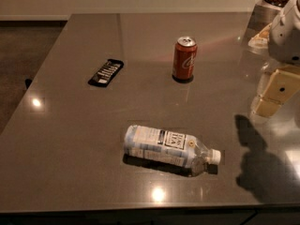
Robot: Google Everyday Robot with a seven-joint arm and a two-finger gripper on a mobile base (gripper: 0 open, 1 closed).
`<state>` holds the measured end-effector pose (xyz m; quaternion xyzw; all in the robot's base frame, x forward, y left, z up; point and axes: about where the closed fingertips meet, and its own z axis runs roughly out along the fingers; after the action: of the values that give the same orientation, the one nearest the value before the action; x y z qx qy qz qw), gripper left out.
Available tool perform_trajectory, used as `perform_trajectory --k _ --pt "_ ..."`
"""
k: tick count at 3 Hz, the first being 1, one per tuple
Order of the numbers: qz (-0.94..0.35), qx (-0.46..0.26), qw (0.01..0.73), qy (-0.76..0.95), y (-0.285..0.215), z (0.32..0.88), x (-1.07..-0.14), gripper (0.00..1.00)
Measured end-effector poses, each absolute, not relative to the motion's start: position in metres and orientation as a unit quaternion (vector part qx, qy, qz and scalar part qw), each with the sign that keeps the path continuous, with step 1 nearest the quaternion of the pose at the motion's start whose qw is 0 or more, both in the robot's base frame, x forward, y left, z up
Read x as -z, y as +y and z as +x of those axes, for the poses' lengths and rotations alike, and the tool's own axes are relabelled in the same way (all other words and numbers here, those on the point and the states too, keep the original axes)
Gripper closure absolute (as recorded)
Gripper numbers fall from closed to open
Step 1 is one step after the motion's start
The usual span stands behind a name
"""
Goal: Move coke can near blue plastic bottle
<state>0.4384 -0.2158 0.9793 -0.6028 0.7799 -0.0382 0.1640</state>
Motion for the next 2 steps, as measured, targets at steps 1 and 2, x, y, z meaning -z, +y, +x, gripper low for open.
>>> perform_trajectory --k 1,2 --pt "-0.602 0.037 0.166 0.780 -0.2152 0.4394 -0.9799 0.00" --pt "-0.601 0.032 0.173 0.779 -0.2129 0.4428 -0.9819 0.00"
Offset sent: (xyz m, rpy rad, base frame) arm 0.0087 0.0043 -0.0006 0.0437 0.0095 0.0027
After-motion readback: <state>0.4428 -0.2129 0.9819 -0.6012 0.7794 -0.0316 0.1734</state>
